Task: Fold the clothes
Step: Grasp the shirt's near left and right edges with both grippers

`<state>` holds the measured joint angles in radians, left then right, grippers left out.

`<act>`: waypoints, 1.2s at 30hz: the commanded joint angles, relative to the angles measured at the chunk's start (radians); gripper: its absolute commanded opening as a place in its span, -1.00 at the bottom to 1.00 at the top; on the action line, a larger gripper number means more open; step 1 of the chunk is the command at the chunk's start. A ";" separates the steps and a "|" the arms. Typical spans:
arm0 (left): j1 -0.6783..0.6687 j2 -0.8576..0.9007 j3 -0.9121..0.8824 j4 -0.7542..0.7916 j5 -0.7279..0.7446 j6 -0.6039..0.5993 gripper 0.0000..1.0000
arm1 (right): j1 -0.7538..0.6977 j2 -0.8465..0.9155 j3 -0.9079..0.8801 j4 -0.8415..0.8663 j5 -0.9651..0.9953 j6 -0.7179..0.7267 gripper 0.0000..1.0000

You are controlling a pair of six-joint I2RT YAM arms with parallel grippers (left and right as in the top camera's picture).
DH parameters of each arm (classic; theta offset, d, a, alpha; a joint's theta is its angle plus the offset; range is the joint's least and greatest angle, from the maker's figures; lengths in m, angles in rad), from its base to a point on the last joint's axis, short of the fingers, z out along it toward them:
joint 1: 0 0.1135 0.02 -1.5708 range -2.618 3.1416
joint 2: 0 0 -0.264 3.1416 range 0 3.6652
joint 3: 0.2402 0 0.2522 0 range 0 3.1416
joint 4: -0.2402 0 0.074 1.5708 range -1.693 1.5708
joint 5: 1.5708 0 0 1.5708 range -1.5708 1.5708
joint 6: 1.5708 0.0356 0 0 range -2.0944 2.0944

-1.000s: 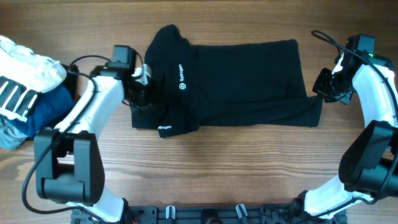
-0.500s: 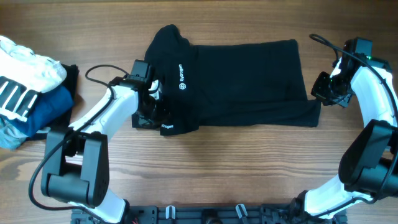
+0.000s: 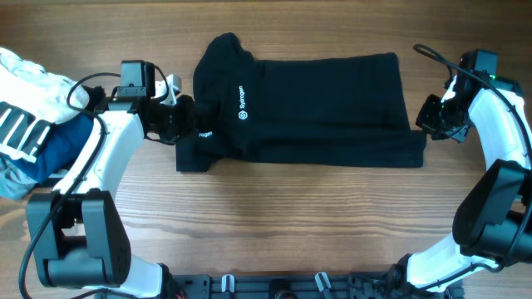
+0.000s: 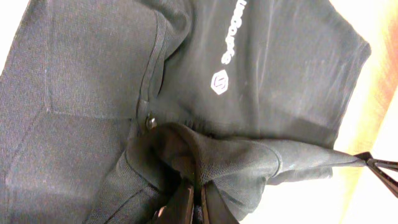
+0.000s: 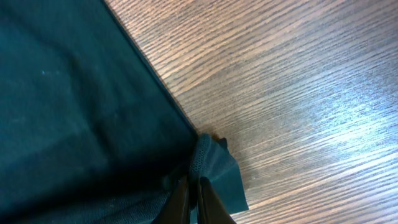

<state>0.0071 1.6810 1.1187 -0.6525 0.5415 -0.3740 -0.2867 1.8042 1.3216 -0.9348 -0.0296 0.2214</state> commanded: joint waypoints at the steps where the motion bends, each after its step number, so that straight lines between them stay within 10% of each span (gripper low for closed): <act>1: 0.010 -0.014 0.016 0.029 -0.011 -0.031 -0.92 | 0.002 -0.020 -0.008 0.025 0.005 -0.019 -0.91; 9: -0.029 -0.011 0.013 0.024 -0.121 -0.031 -0.88 | 0.002 -0.020 -0.008 0.151 -0.109 -0.042 -0.90; 10: -0.034 -0.011 0.013 0.023 -0.153 -0.031 -0.79 | 0.003 -0.020 -0.008 0.158 -0.127 -0.052 -0.80; 12: -0.038 -0.011 0.013 0.026 -0.188 -0.031 -0.18 | 0.005 -0.020 -0.008 0.165 -0.164 -0.117 0.08; 14: -0.038 -0.011 0.013 0.021 -0.188 -0.031 0.11 | 0.005 -0.020 -0.008 0.151 -0.127 -0.125 0.36; 22: -0.038 -0.010 -0.002 -0.183 -0.349 -0.031 0.12 | 0.006 -0.018 -0.058 0.014 0.002 -0.095 0.23; 36: -0.038 -0.009 -0.238 0.014 -0.386 -0.110 0.15 | 0.007 -0.018 -0.244 0.178 -0.129 -0.151 -0.21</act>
<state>-0.0280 1.6810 0.9169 -0.6567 0.1787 -0.4450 -0.2848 1.8004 1.0901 -0.7605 -0.1200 0.1005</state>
